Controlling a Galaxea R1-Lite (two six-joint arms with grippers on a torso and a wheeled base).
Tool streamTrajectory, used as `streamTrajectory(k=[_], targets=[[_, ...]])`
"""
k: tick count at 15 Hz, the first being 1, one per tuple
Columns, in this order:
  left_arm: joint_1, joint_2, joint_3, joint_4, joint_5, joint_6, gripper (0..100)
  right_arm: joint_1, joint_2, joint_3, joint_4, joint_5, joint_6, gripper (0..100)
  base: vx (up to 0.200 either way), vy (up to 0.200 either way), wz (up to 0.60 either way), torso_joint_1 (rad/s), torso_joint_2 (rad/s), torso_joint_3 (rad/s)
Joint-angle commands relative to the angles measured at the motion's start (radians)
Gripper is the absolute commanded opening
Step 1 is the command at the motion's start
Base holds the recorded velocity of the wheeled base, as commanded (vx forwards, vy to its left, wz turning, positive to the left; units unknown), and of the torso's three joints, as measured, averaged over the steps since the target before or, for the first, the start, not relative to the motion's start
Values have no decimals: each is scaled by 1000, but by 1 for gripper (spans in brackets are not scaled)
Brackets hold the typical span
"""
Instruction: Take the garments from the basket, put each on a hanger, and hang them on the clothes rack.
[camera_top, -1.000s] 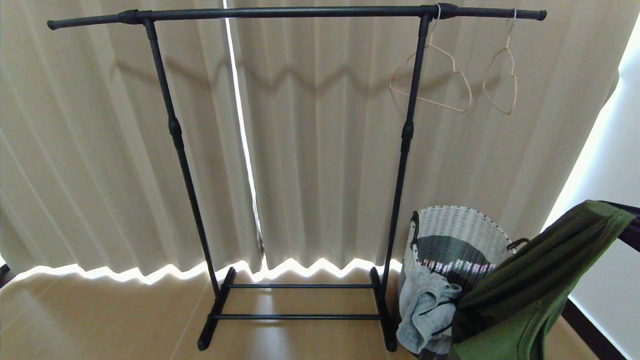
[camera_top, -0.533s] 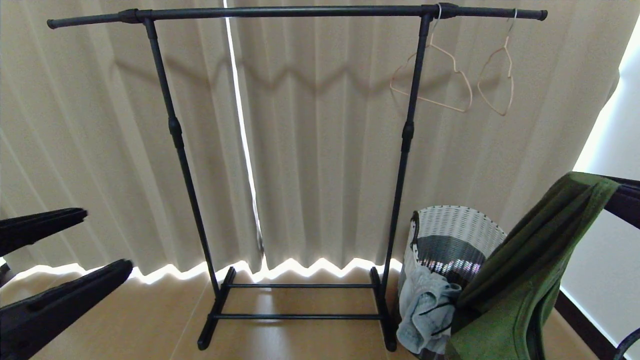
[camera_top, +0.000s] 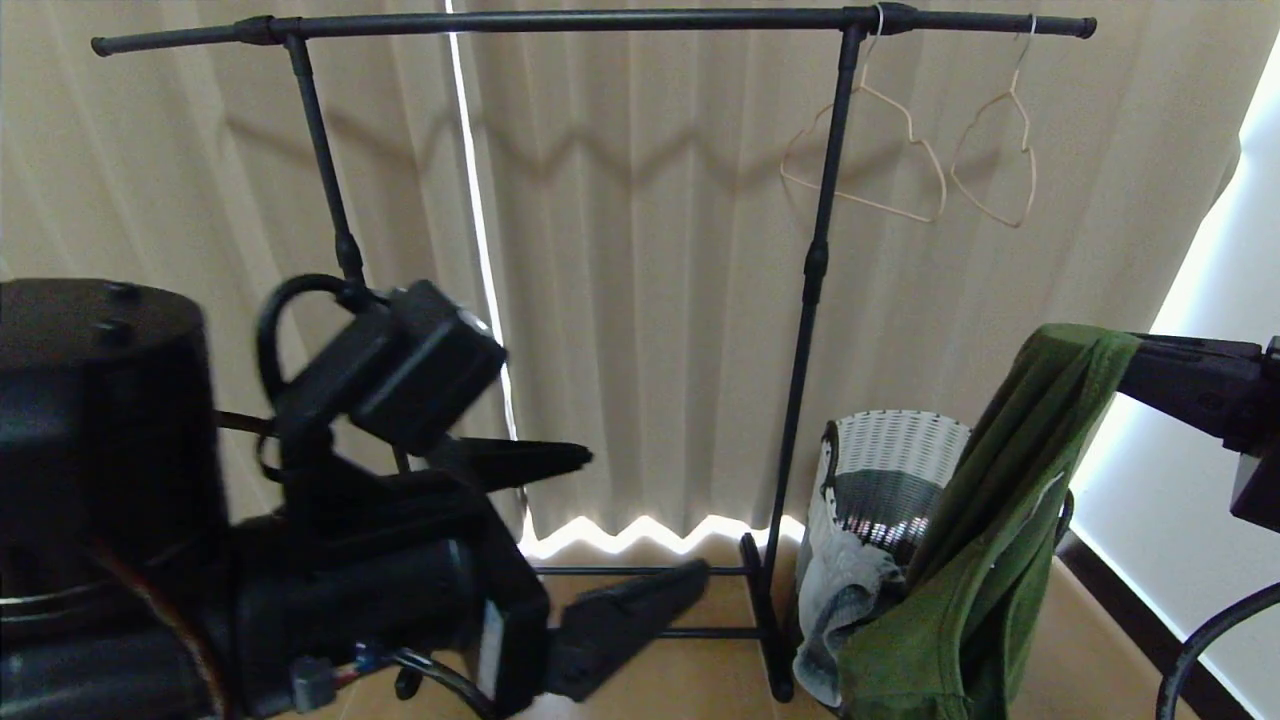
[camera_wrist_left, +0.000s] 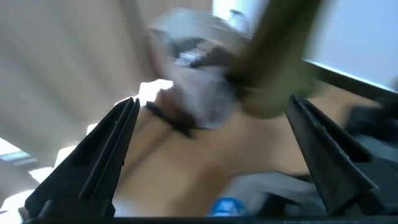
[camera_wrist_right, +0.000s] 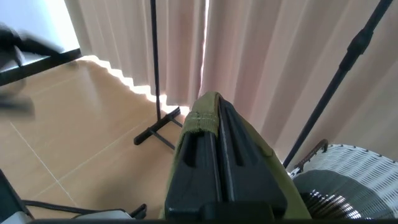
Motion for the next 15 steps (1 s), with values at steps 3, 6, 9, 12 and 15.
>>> streamTrajectory(k=[3,6,9,12,15], targets=[[-213,329,-140,-79,86,-131,100,5,9,-5,5,0,0,0,0,0,0,0,0,0],[-248,468,-236,-132,160,-168,100,5,9,-3,2,0,0,0,0,0,0,0,0,0],[-246,557,-344,-137,169,-209,100,36,9,-2,-1,-2,0,0,0,0,0,0,0,0],[-226,665,-443,-137,277,-221,100,42,7,1,0,-7,-1,0,0,0,0,0,0,0],[-206,674,-419,-134,309,-220,100,42,-13,4,8,-7,-3,0,0,0,0,0,0,0]])
